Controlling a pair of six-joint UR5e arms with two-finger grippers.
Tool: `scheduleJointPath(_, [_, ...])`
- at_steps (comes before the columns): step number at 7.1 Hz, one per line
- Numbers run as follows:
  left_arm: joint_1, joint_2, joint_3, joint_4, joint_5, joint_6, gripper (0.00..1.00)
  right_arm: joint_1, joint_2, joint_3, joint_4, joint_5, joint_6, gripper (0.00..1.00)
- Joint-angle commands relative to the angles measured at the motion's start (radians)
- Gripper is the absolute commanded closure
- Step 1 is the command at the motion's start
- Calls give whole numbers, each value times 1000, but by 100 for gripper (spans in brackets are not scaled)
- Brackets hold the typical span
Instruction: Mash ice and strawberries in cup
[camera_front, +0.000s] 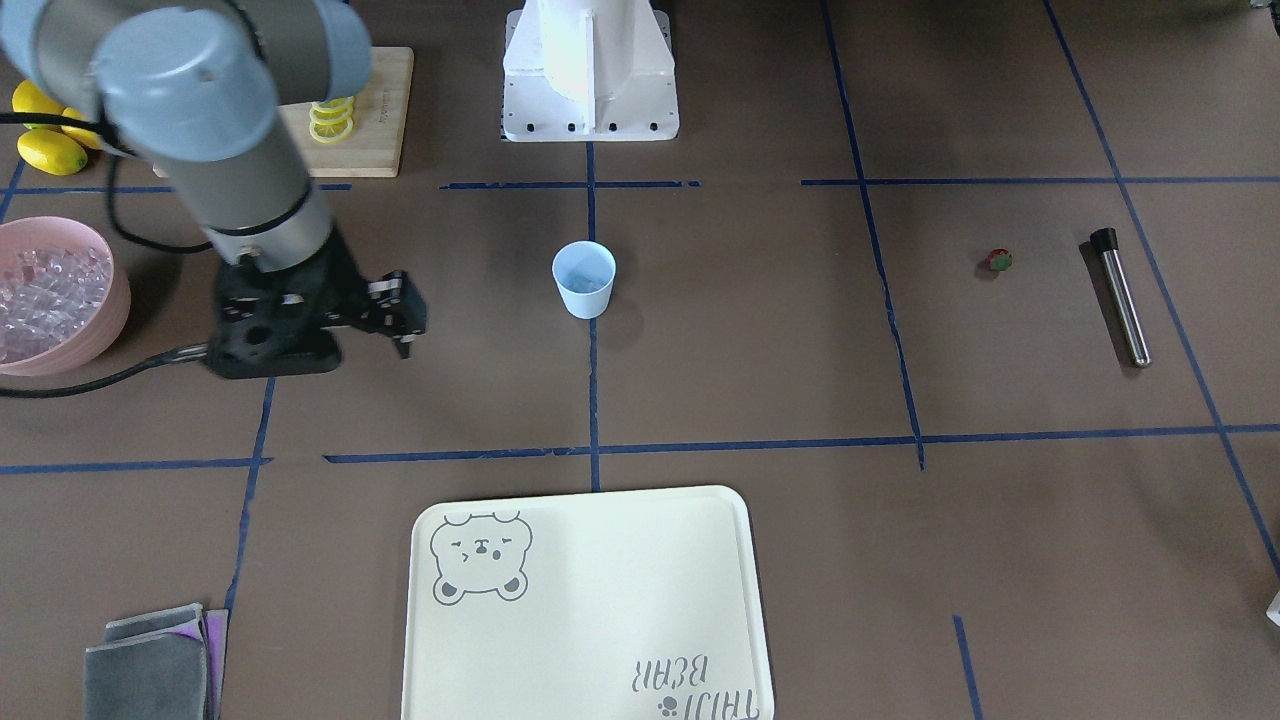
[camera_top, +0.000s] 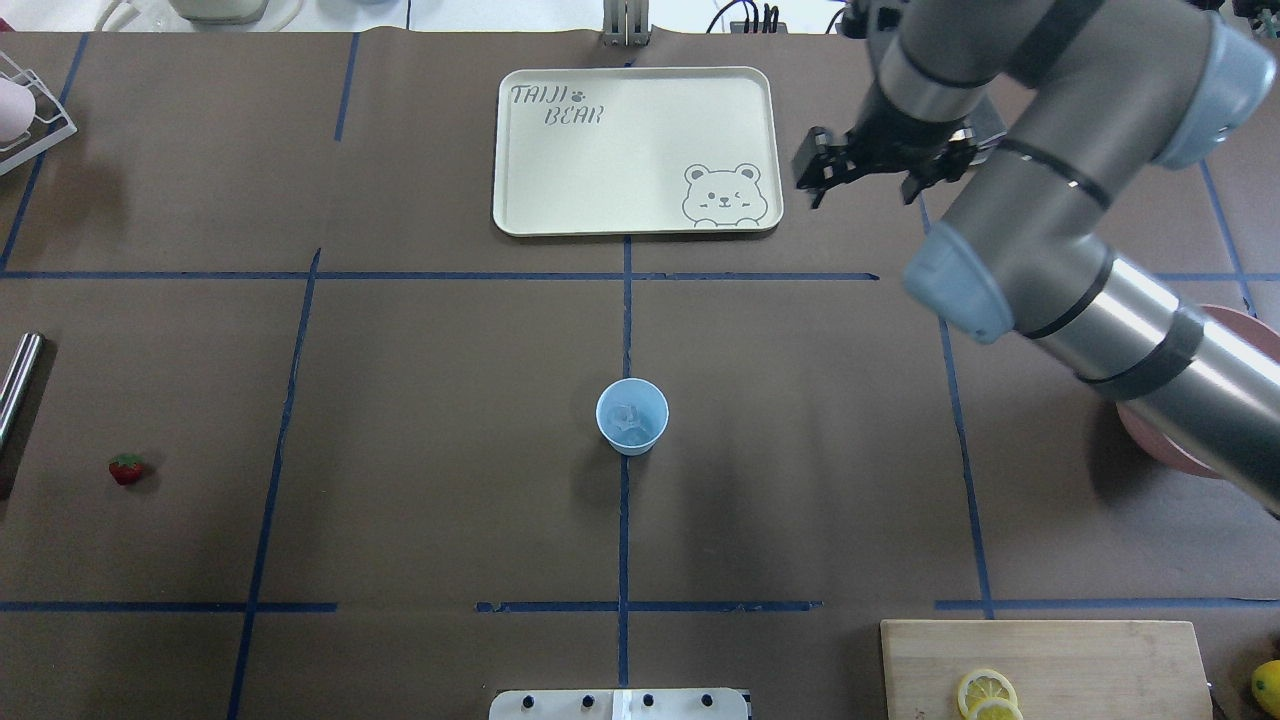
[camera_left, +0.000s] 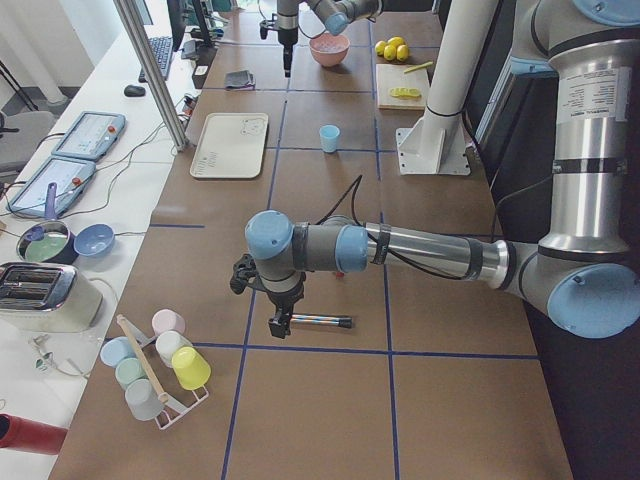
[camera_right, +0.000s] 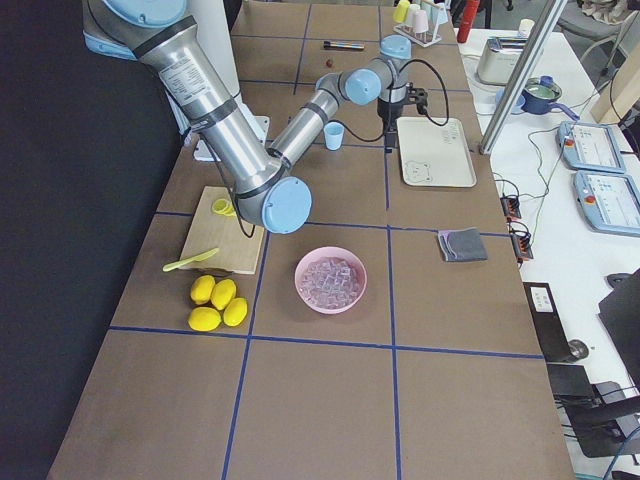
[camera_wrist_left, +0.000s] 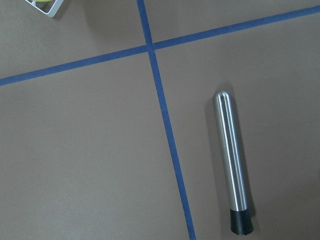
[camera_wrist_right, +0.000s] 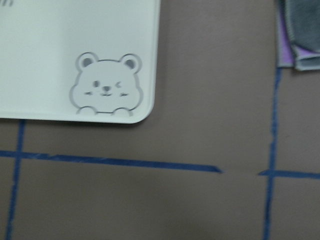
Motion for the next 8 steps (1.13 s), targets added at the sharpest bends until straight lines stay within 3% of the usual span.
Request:
scheduleJointPath(1, [2,-12,7,-115,-3,1,0,231,-203,3,8,128,-442,1])
scheduleJointPath(4, [14,-12,28,-197,-41,-111,0,503,-481,-7,7,175,-942,1])
scheduleJointPath(6, [16,-11,22,-237,-43,-116,0,615,-658,-9,20,183,-1003,1])
scheduleJointPath(8, [41,-9,-7,-239,-95,-122,0,659,-714,-36,85,184,-991,1])
